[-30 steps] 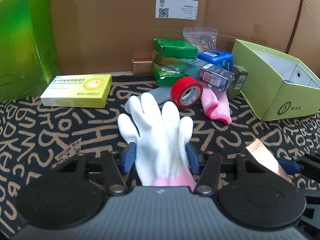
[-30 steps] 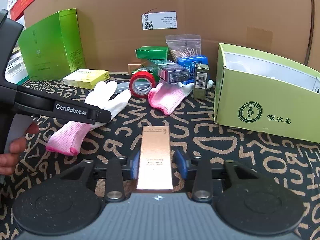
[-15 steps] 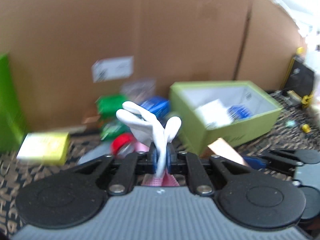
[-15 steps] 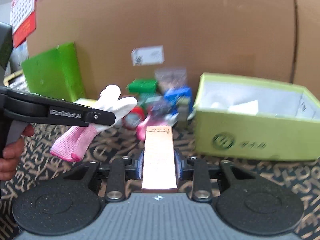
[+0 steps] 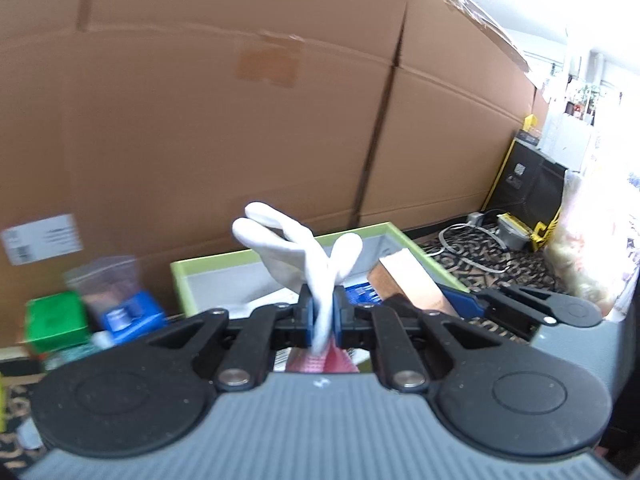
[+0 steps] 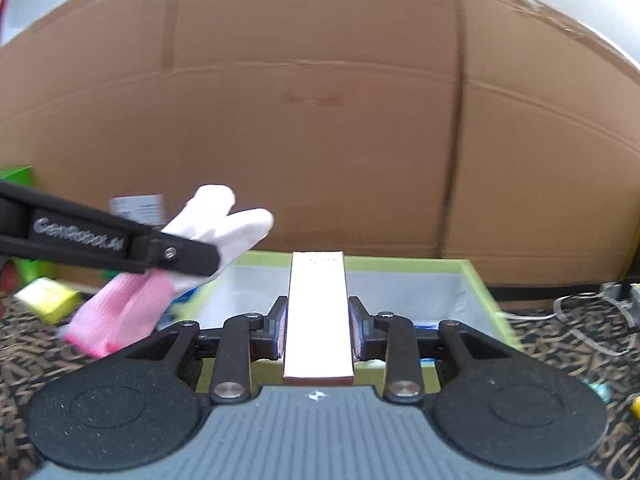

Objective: Organize objects
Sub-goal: 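Drop the glove and copper box into the green shoebox, opening both tools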

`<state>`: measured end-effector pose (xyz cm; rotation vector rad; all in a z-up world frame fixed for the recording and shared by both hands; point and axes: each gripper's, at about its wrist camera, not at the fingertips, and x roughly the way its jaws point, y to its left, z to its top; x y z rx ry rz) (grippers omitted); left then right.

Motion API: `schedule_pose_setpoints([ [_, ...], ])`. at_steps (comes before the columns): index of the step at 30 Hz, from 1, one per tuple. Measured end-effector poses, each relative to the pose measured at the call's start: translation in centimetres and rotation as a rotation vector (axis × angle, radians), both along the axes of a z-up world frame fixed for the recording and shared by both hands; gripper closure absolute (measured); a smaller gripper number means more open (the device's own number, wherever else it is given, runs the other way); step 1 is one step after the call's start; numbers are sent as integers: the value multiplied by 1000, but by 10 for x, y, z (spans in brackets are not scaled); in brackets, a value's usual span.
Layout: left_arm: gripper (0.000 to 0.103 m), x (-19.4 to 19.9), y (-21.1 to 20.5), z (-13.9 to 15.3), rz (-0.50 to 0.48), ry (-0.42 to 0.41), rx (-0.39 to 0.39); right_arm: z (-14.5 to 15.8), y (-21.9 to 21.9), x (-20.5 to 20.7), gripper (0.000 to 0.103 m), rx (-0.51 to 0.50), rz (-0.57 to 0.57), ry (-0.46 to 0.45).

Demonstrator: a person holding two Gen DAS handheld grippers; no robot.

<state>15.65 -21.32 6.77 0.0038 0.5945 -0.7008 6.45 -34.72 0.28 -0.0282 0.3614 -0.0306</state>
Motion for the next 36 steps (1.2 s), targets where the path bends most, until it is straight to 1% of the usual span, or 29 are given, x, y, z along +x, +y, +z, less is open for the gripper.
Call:
schedule_pose_setpoints([
  [2, 94, 14, -16, -4, -17, 53, -30, -2, -14, 12, 69, -24, -40, -1],
  [3, 94, 21, -24, -7, -29, 74, -42, -4, -20, 19, 69, -53, -66, 5],
  [5, 94, 34, -39, -14, -29, 87, -45, -12, -29, 34, 69, -117, -104, 22],
  [6, 94, 39, -47, -18, -26, 91, -44, -15, -37, 40, 69, -129, -111, 37],
  [9, 94, 58, -62, -31, -21, 126, -48, -27, -51, 58, 69, -132, -121, 82],
  [12, 94, 76, -76, -46, -5, 160, -42, -38, -58, 69, 69, -147, -131, 105],
  [15, 94, 85, -85, -58, -6, 173, -31, -44, -63, 78, 69, -145, -124, 127],
  [16, 92, 87, -88, -61, -11, 166, -26, -46, -64, 80, 69, -146, -123, 133],
  [17, 82, 87, -90, -63, -13, 152, -22, -48, -65, 82, 69, -148, -121, 135],
  [18, 70, 86, -91, -65, -14, 140, -19, -50, -65, 84, 69, -153, -116, 138],
  [19, 40, 85, -91, -66, -11, 126, -22, -53, -65, 87, 69, -158, -108, 145],
  [20, 21, 80, -88, -65, 4, 101, -33, -55, -65, 88, 64, -163, -98, 150],
  [21, 15, 76, -84, -64, 27, 71, -44, -57, -66, 87, 58, -172, -93, 155],
  [22, 7, 72, -80, -63, 45, 46, -54, -57, -67, 86, 44, -181, -94, 152],
  [23, 0, 68, -76, -60, 51, 29, -59, -57, -67, 82, 35, -186, -101, 135],
  [27, 0, 56, -62, -48, 52, 15, -61, -49, -64, 65, 32, -197, -119, 76],
  [29, 0, 47, -50, -39, 63, 4, -68, -43, -61, 55, 26, -185, -129, 55],
  [32, 0, 27, -22, -27, 75, -19, -88, -30, -57, 36, 21, -150, -129, -5],
  [35, 0, 5, 7, -22, 108, -35, -85, -20, -46, 18, 16, -133, -117, -56],
  [36, 0, -2, 17, -22, 124, -33, -76, -19, -39, 10, 16, -129, -112, -71],
])
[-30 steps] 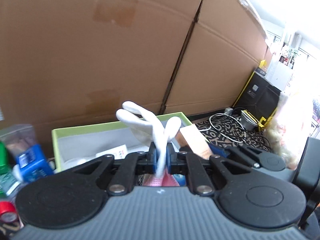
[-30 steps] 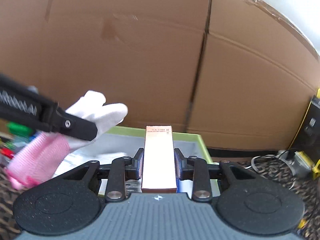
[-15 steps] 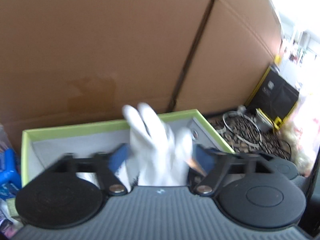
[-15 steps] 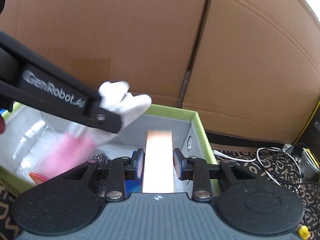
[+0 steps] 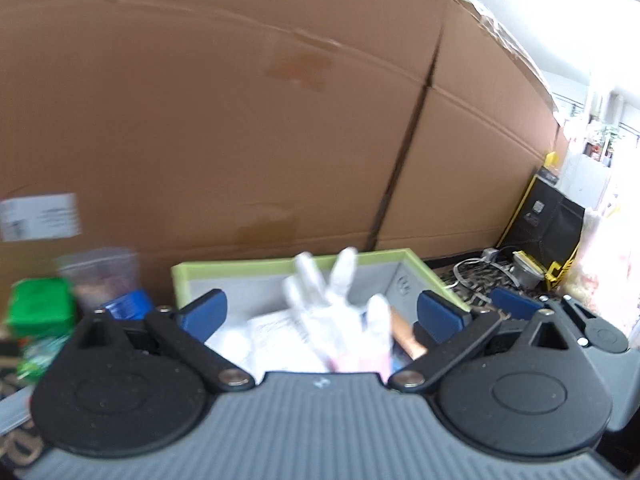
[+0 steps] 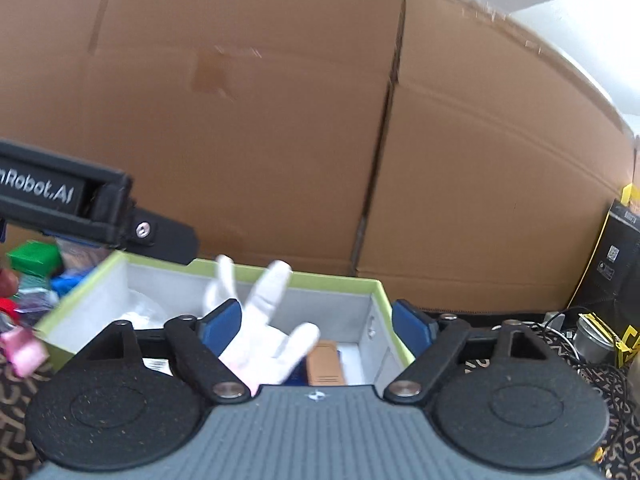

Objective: Organize objects
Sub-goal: 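Drop the glove and copper box into the green shoebox, opening both tools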

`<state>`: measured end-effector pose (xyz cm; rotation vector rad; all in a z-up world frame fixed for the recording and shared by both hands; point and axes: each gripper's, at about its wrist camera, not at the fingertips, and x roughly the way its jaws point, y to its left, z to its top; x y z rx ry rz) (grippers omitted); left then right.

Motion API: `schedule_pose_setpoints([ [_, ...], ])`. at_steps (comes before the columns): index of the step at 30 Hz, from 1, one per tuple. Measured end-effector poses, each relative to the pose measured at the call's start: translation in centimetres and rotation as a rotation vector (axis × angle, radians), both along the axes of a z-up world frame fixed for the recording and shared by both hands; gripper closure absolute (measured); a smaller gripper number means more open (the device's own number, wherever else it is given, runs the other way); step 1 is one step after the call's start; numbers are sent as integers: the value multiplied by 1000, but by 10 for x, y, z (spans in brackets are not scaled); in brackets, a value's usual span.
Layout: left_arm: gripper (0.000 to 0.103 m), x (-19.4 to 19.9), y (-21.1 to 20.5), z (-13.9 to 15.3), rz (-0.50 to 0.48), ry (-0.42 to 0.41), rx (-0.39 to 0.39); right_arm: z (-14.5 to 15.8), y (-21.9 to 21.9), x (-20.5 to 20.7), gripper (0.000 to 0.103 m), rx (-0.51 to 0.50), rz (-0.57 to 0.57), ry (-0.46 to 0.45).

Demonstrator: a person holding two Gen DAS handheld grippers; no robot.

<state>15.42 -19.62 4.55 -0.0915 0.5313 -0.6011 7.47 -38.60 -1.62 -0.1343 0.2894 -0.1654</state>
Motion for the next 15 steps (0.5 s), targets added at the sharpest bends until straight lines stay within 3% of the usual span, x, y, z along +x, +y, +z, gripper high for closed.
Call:
schedule_pose_setpoints([
  [7, 0, -44, 78, -21, 167, 46, 90, -13, 55, -31, 16, 92, 121, -17],
  [15, 0, -59, 189, -48, 433, 138, 82, -46, 137, -28, 16, 161, 311, 86],
])
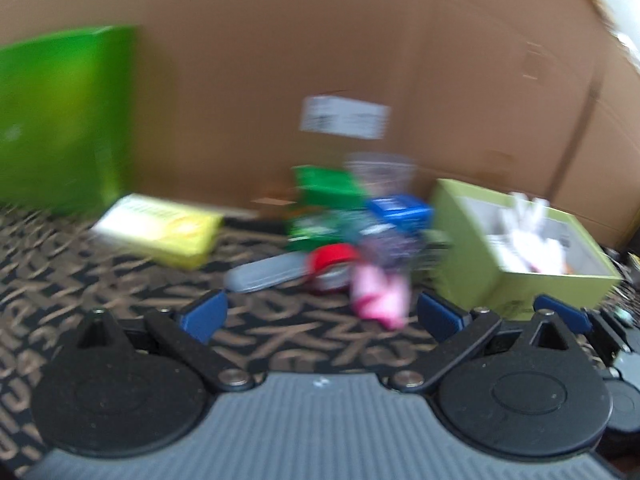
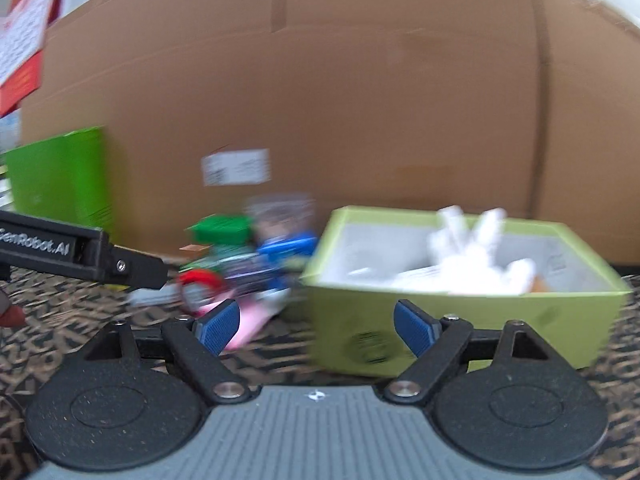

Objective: Organize objects

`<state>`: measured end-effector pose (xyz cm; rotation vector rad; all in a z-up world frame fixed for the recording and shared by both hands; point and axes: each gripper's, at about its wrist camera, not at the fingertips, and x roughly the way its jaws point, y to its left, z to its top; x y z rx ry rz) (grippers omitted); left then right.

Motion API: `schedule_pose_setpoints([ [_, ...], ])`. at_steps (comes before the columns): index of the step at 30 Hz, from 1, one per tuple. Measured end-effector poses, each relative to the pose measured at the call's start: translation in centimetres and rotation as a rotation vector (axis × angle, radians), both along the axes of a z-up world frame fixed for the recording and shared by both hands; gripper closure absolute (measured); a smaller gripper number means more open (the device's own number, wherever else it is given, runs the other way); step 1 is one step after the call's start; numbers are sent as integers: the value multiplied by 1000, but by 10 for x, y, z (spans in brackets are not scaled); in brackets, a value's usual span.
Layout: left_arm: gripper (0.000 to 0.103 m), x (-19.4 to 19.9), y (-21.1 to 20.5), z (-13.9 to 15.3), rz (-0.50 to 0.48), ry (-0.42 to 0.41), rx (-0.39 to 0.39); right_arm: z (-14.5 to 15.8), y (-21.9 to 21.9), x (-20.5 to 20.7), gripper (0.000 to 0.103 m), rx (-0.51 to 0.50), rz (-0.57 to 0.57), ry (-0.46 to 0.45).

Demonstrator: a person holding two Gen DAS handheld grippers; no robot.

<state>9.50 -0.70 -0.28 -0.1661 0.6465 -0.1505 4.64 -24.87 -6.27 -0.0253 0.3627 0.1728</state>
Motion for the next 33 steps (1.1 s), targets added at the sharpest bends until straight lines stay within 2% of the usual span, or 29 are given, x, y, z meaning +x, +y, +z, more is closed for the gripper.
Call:
schedule_pose_setpoints([
  [6, 0, 8, 48, -12, 72, 34, 6, -7, 59, 8, 16, -46, 131, 51],
  [12, 0, 31, 78, -12, 85, 27, 58, -7, 89, 17, 16, -74, 176, 76],
  [17, 0, 61, 106, -17, 121, 52, 61, -8, 106, 29, 16, -87, 208, 79],
  [27, 0, 116, 139, -38, 97, 101, 89, -14, 164, 82, 16, -122, 352, 88],
  [30, 0, 129, 142, -44, 94, 117, 86, -16, 184, 103, 19, -147, 383, 97],
  [32, 11, 137, 144, -49, 73, 139, 61, -18, 195, 117, 27, -157, 402, 121],
  [33, 12, 140, 144, -52, 62, 153, 54, -20, 200, 125, 31, -155, 411, 139],
])
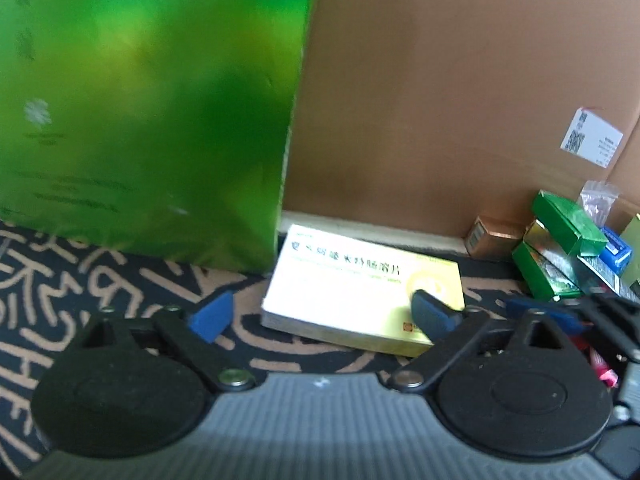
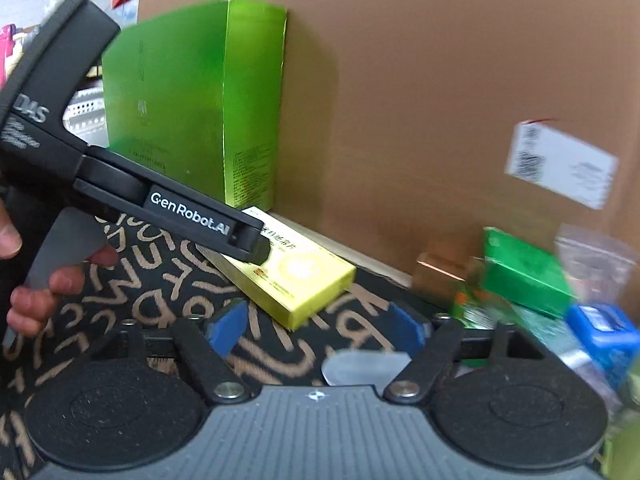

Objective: Organize objects

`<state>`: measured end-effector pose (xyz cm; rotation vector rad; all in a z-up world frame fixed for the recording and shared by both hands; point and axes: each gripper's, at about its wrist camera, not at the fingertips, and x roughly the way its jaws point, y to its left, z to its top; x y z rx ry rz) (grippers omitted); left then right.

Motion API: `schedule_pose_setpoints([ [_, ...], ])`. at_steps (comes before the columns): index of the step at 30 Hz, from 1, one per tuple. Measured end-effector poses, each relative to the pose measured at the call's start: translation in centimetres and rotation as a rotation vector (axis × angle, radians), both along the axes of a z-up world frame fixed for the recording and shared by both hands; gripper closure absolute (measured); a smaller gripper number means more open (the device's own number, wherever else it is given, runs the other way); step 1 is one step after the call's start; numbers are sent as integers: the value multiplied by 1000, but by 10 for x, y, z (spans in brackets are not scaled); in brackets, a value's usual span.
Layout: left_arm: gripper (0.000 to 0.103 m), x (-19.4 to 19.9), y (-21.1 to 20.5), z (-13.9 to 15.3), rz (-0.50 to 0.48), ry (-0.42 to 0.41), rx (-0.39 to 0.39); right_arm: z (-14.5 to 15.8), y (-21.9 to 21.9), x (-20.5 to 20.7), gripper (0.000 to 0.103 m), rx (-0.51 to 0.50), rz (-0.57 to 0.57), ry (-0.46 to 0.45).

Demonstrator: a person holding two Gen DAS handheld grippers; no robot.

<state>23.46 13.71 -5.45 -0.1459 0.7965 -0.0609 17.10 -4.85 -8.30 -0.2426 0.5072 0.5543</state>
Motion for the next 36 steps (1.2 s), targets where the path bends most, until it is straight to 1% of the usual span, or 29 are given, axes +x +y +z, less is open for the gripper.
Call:
schedule_pose_setpoints([
  [2, 23, 2, 3, -2, -14, 2, -49, -5, 7, 14, 46, 8, 7, 49],
  [3, 24, 1, 3, -1, -13, 5, -57, -8, 10, 19, 49, 17, 14, 72],
  [4, 26, -1, 2, 0, -12, 5, -50, -11, 12, 22, 53, 27, 25, 94],
  [5, 26, -5, 1, 1, -18, 5, -45, -12, 13, 22, 53, 42, 29, 99],
  [8, 26, -25, -5, 3, -33, 7, -36, -10, 13, 11, 53, 23, 30, 81],
  [13, 28, -91, -30, 4, -119, -12, 7, -9, -7, -22, 52, 23, 57, 78],
  [15, 28, -114, -36, 2, -170, 6, -23, -9, -19, -40, 53, 13, 76, 74],
  [17, 27, -133, -38, 2, -209, 5, -63, -8, -34, -58, 53, 12, 75, 65],
  [18, 27, -139, -40, 2, -224, 11, -65, -7, -41, -64, 53, 9, 75, 72],
  [20, 24, -148, -39, 11, -225, -25, -36, -7, -58, -78, 53, 15, 47, 66],
  [21, 22, -149, -39, 16, -224, -44, -19, -7, -65, -82, 53, 18, 30, 66],
  [23, 12, -143, -38, 25, -231, -83, -5, -8, -79, -85, 53, 35, -12, 69],
  [24, 9, -137, -40, 29, -249, -98, -2, -8, -84, -86, 53, 46, -35, 72],
  [26, 0, -125, -47, 32, -300, -123, 19, -10, -93, -82, 53, 65, -86, 88],
  [29, 0, -105, -61, 27, -372, -118, 91, -12, -98, -73, 53, 106, -150, 109],
  [31, 0, -96, -67, 21, -400, -92, 123, -10, -100, -72, 54, 115, -169, 88],
  [34, 0, -88, -69, 11, -391, -47, 152, -4, -97, -64, 57, 112, -192, 41],
  [36, 2, -91, -71, 8, -389, -60, 175, -1, -96, -53, 58, 126, -202, 42],
])
